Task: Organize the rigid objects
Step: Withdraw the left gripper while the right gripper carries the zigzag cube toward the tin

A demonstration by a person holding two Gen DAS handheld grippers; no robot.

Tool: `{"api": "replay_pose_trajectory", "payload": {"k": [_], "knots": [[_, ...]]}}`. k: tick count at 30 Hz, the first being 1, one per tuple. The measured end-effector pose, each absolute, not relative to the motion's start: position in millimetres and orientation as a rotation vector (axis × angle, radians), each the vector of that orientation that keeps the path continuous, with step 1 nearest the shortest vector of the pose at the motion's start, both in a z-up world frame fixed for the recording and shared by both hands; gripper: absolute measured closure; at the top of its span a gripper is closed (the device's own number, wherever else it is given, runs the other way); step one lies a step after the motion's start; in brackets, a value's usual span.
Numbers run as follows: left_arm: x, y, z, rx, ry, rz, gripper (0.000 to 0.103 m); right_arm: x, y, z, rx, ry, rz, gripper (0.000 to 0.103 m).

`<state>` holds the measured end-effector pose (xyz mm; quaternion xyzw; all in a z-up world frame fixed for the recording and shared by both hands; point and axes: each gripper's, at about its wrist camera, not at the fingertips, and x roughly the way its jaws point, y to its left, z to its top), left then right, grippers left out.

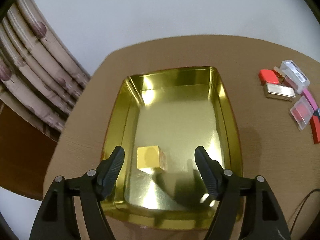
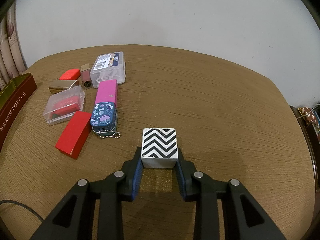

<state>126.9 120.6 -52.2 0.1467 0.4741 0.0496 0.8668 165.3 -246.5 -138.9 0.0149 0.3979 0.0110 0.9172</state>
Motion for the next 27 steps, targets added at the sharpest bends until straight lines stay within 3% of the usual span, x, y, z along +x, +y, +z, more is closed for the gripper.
{"api": "replay_pose_trajectory", "payload": {"k": [27], "knots": [[93, 171, -29, 0.152, 0.861, 0.194, 0.013, 148, -228, -113, 0.023, 0.825, -0.065, 0.073]]}}
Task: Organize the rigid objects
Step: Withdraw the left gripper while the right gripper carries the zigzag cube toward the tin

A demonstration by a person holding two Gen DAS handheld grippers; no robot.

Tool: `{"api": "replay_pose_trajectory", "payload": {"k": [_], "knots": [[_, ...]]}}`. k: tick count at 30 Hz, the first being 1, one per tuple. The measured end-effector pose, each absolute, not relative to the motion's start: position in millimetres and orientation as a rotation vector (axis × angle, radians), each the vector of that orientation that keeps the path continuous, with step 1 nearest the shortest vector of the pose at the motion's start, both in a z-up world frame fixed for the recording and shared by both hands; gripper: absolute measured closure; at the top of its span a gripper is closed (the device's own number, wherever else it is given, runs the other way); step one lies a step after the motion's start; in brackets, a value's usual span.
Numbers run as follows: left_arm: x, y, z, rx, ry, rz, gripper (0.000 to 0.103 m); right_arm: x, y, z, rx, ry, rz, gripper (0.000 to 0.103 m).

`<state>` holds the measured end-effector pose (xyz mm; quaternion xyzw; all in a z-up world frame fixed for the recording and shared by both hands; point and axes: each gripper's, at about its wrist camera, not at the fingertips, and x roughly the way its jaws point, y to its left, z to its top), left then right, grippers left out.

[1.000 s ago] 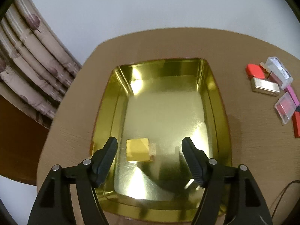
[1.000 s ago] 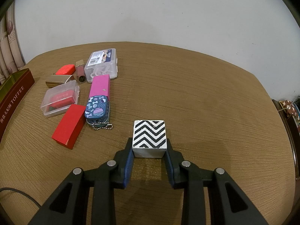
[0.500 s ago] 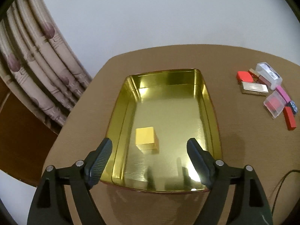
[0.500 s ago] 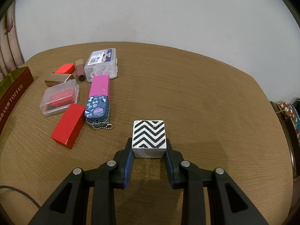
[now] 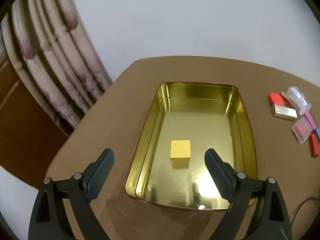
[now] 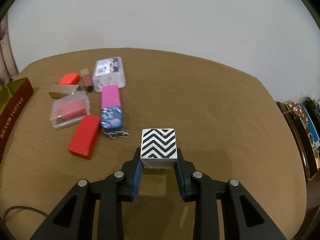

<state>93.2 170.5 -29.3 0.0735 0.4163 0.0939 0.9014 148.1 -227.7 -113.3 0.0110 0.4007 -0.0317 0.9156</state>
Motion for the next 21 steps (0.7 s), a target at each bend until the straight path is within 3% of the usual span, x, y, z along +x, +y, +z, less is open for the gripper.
{"api": "replay_pose_trajectory", "payload": {"k": [21], "knots": [[102, 210, -29, 0.032, 0.887, 0.268, 0.009, 145, -37, -42, -0.115, 0.747, 0.369, 0.073]]}}
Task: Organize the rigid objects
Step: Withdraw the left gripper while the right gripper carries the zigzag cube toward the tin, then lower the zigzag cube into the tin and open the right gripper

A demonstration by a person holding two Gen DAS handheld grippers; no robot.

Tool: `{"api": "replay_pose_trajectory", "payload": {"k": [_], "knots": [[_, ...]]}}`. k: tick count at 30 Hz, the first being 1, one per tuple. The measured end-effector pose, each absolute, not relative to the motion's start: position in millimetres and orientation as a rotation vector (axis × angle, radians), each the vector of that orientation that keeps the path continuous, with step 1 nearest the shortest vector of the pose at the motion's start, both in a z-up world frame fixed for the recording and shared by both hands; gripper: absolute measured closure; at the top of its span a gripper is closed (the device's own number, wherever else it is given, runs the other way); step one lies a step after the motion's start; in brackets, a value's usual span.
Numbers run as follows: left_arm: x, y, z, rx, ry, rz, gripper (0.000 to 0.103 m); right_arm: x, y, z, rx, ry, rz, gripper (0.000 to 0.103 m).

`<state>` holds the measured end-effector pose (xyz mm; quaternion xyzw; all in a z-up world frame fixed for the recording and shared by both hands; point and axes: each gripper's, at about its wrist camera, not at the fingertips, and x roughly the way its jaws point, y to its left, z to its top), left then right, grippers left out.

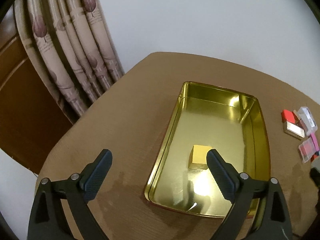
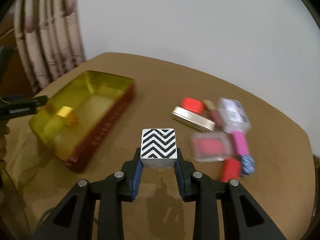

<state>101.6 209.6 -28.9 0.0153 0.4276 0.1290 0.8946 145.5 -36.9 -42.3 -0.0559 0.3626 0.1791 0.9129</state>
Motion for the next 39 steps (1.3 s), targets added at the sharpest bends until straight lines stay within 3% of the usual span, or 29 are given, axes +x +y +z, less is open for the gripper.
{"api": "replay_pose_trajectory", "payload": {"k": [12, 20, 39], "knots": [[108, 249, -35, -0.081, 0.939, 0.374, 0.009, 156, 74, -24, -0.196, 0.752, 0.526, 0.073], [111, 265, -39, -0.123, 0.975, 0.416, 0.009, 182, 121, -41, -0.282, 0.826, 0.55, 0.073], [114, 269, -44, -0.15, 0.99, 0.404, 0.009, 206, 139, -77, -0.338, 0.911, 0.527, 0.073]]}}
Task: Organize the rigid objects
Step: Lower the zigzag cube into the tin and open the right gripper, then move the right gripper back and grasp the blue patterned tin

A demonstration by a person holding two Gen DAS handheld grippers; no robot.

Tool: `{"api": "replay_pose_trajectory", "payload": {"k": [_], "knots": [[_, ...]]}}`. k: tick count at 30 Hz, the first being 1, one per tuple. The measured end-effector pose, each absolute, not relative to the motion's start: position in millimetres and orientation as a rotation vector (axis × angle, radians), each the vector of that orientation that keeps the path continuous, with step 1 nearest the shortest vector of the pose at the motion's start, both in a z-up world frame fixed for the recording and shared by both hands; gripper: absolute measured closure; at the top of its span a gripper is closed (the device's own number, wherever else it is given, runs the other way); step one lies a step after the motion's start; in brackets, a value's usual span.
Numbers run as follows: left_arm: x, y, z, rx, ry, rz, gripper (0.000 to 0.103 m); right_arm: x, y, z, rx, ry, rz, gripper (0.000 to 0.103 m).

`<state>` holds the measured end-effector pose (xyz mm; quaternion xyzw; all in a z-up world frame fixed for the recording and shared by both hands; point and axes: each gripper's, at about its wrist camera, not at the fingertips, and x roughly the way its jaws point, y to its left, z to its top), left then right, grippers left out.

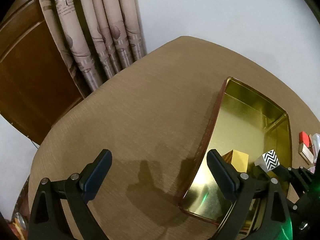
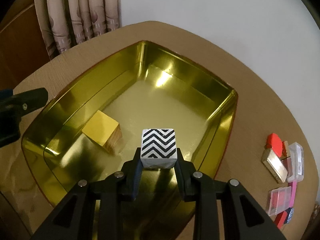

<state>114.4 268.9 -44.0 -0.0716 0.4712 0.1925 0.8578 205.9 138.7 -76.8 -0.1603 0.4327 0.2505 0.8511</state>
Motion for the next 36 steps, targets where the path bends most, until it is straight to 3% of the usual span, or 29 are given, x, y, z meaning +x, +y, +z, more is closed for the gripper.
{"api": "replay_pose_trajectory", "payload": {"k": [9, 14, 23, 36], "knots": [[116, 268, -45, -0.144, 0.992, 0.403, 0.009, 205, 144, -82, -0.331, 0.907, 0.536, 0.073], [116, 266, -44, -0.138, 0.99, 0.402, 0.009, 201, 139, -75, -0.313, 0.893, 0.536, 0.062], [115, 259, -41, -0.104, 0.969, 0.389, 0.009, 187, 120, -42, -0.229, 0.835, 0.545, 0.061], [112, 247, -38, -0.049, 0.951, 0.369, 0.009, 174, -6, -37, -0.128, 0.821, 0.363, 0.061]]}}
